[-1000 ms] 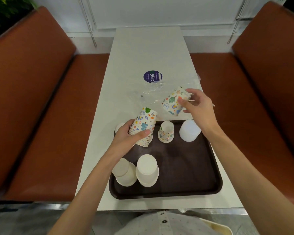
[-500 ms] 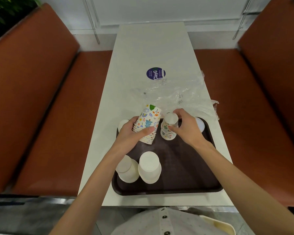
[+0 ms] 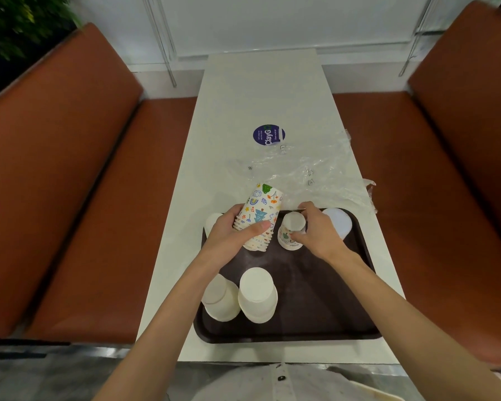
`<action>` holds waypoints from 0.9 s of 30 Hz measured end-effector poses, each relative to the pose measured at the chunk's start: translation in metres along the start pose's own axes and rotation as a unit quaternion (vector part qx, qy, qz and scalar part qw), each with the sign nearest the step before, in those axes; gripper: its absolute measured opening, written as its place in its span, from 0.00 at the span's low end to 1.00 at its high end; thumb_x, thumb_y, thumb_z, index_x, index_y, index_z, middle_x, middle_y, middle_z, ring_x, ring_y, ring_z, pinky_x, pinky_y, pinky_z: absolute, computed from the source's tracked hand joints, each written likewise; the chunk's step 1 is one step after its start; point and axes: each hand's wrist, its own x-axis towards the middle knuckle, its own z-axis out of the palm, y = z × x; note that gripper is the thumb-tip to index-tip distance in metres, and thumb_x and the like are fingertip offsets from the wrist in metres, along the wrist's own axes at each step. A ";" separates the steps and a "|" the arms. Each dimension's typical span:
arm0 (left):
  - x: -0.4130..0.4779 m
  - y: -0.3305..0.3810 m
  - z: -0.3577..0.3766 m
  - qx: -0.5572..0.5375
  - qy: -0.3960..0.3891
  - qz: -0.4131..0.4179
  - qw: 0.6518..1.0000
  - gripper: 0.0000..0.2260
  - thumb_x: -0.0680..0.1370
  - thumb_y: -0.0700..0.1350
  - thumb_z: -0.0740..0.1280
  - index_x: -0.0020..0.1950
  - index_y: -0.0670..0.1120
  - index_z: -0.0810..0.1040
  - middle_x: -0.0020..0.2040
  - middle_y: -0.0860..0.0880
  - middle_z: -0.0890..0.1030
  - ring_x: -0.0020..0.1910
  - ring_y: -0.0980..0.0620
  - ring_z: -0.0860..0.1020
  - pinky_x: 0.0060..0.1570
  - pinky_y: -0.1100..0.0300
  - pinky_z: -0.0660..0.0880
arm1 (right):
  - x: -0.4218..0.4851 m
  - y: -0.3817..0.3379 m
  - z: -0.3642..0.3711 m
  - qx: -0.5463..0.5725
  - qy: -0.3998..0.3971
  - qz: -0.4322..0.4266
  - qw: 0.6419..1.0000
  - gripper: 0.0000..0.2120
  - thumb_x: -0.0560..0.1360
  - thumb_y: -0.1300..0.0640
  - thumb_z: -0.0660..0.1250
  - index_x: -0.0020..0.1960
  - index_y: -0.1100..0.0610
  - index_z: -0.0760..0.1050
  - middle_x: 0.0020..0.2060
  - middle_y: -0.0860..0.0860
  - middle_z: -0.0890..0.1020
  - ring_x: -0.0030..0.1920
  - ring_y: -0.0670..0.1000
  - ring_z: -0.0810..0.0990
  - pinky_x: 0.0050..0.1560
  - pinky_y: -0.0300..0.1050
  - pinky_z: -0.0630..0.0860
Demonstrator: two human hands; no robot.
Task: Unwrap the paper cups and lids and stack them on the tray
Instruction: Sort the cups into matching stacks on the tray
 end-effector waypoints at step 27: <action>0.009 0.008 0.007 0.074 0.014 0.020 0.997 0.26 0.69 0.49 0.79 0.61 0.54 0.69 0.49 0.63 0.77 0.44 0.67 0.79 0.34 0.73 0.75 | -0.017 -0.069 -0.049 0.451 -0.003 0.014 0.893 0.20 0.74 0.61 0.73 0.65 0.55 0.74 0.54 0.55 0.82 0.50 0.51 0.86 0.38 0.41 0.81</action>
